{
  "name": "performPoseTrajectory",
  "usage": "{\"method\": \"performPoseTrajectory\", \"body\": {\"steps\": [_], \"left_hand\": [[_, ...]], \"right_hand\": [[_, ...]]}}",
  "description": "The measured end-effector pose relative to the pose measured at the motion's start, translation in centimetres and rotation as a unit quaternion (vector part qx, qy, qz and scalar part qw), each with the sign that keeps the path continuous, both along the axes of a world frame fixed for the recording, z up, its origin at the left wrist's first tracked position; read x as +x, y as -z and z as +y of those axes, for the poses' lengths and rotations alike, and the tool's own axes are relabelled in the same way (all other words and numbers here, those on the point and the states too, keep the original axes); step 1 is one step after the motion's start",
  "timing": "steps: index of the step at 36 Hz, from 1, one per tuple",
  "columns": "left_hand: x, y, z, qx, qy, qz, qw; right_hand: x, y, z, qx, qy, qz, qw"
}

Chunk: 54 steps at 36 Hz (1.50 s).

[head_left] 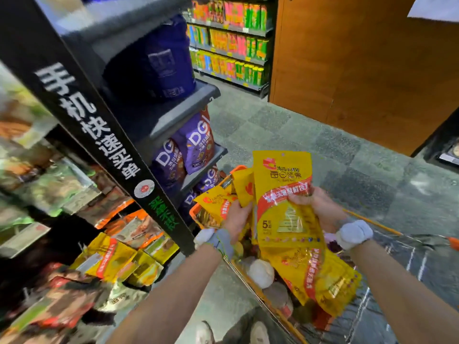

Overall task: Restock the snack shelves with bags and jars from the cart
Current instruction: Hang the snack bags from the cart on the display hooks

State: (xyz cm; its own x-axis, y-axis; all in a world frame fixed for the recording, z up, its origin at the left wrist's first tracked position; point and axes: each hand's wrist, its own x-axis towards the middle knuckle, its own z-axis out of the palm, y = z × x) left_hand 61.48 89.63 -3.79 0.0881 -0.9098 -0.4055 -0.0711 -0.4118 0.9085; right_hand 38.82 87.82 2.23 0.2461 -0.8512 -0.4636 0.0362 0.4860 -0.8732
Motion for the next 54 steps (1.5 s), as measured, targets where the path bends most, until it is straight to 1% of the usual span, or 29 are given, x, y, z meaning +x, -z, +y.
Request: {"method": "performPoseTrajectory", "body": {"steps": [2, 5, 6, 7, 8, 10, 11, 13, 16, 18, 21, 26, 27, 30, 32, 35, 39, 42, 44, 46, 49, 52, 54], "left_hand": [[3.1, 0.2, 0.0, -0.005, -0.026, -0.045, 0.999], [8.4, -1.1, 1.7, -0.030, -0.059, -0.056, 0.996], [9.0, -3.3, 2.8, -0.041, -0.074, -0.071, 0.994], [11.5, -4.3, 4.1, -0.056, -0.102, -0.071, 0.991], [12.2, -5.3, 4.6, -0.068, -0.116, -0.062, 0.989], [16.1, -7.6, 7.5, -0.076, -0.176, -0.043, 0.980], [17.1, -8.3, 8.4, -0.075, -0.194, -0.038, 0.977], [20.7, -9.2, 11.1, -0.083, -0.240, -0.060, 0.965], [24.3, -10.2, 13.8, -0.095, -0.283, -0.085, 0.951], [27.0, -10.9, 16.4, -0.108, -0.309, -0.086, 0.941], [30.5, -11.7, 19.3, -0.120, -0.324, -0.110, 0.932], [36.9, -11.5, 24.8, -0.120, -0.343, -0.078, 0.928], [38.7, -11.6, 26.1, -0.123, -0.349, -0.088, 0.925], [43.1, -10.7, 29.6, -0.106, -0.343, -0.103, 0.928], [46.5, -9.1, 31.7, -0.065, -0.326, -0.149, 0.931], [51.1, -6.8, 34.6, -0.005, -0.276, -0.223, 0.935], [53.6, -7.5, 37.9, 0.104, -0.202, -0.343, 0.911], [55.2, -7.0, 38.6, 0.172, -0.153, -0.395, 0.889], [55.7, -6.6, 38.3, 0.201, -0.149, -0.394, 0.885], [57.1, -6.0, 37.6, 0.217, -0.158, -0.375, 0.887], [59.0, -5.8, 36.3, 0.216, -0.174, -0.354, 0.893], [60.0, -5.7, 35.6, 0.186, -0.174, -0.370, 0.893], [60.4, -5.6, 36.0, 0.176, -0.129, -0.403, 0.889]], "right_hand": [[2.9, -1.2, -0.1, -0.006, -0.016, -0.005, 1.000], [8.0, -1.0, -0.9, -0.024, -0.095, -0.017, 0.995], [9.2, -0.6, -1.2, -0.031, -0.111, -0.010, 0.993], [12.0, -1.0, -1.1, -0.040, -0.133, -0.012, 0.990], [13.0, -0.9, -1.1, -0.048, -0.133, -0.020, 0.990], [17.8, -1.5, -0.6, -0.061, -0.175, -0.033, 0.982], [19.2, -2.1, -0.3, -0.069, -0.177, -0.029, 0.981], [23.3, -2.8, 0.7, -0.083, -0.222, -0.042, 0.971], [27.4, -3.3, 1.6, -0.096, -0.259, -0.034, 0.961], [31.0, -3.8, 3.1, -0.100, -0.279, -0.036, 0.954], [35.3, -4.8, 5.1, -0.107, -0.290, -0.043, 0.950], [41.7, -6.1, 9.2, -0.118, -0.327, -0.042, 0.937], [43.4, -6.1, 9.9, -0.137, -0.333, -0.040, 0.932], [46.1, -6.1, 12.0, -0.164, -0.324, -0.013, 0.932], [47.5, -5.3, 13.2, -0.162, -0.314, 0.001, 0.936], [49.6, -3.5, 14.8, -0.171, -0.320, 0.036, 0.931], [52.0, -1.1, 16.8, -0.160, -0.332, 0.068, 0.927], [54.0, 0.6, 17.8, -0.154, -0.350, 0.095, 0.919], [54.7, 0.9, 18.8, -0.148, -0.367, 0.095, 0.914], [55.9, 1.9, 19.4, -0.149, -0.383, 0.116, 0.904], [57.6, 3.0, 19.9, -0.154, -0.407, 0.118, 0.893], [59.4, 3.3, 20.0, -0.146, -0.420, 0.114, 0.888], [60.4, 4.0, 19.7, -0.134, -0.425, 0.124, 0.887]]}}
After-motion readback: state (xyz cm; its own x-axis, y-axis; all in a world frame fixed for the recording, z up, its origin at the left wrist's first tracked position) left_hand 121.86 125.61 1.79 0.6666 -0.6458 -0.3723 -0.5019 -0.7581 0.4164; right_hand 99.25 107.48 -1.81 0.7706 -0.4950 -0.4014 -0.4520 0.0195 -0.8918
